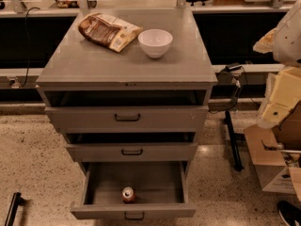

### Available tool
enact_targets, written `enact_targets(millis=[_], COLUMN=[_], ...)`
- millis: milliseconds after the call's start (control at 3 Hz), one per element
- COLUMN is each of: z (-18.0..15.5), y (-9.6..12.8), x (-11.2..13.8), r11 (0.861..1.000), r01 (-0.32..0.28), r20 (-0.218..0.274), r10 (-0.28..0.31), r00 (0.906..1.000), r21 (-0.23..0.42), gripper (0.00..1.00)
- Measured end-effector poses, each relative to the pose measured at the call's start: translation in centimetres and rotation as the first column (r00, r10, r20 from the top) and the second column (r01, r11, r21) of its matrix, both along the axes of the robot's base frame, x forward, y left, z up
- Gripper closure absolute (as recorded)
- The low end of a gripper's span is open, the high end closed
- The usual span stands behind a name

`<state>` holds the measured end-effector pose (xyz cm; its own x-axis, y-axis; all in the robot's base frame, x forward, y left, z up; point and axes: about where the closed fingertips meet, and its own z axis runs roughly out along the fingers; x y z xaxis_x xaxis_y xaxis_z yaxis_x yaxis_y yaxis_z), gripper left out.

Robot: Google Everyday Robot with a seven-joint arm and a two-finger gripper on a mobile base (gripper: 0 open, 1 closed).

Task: Pick coke can from bottom drawer and place on counter

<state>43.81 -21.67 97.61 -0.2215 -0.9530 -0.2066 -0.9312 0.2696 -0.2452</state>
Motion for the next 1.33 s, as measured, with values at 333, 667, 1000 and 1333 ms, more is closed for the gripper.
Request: enact_targets(millis=[333,667,1000,1333], z=[0.0,-0.6,-1.8,-1.3], y=[0.0,2.1,9.0,10.5], x=[0.0,0.5,0.8,1.3], r11=[1.0,0.992,0.941,0.93], r01=[0.0,-0.116,-0.284,-0.301], r20=[0.0,-0.019,-0.001,0.039], r10=[0.0,0.117,0.289,0.3], r00=[1.0,0.9929,0.9574,0.9532], r21=[0.0,0.051,0.184,0.212], gripper=[0.0,0.0,0.0,0.0])
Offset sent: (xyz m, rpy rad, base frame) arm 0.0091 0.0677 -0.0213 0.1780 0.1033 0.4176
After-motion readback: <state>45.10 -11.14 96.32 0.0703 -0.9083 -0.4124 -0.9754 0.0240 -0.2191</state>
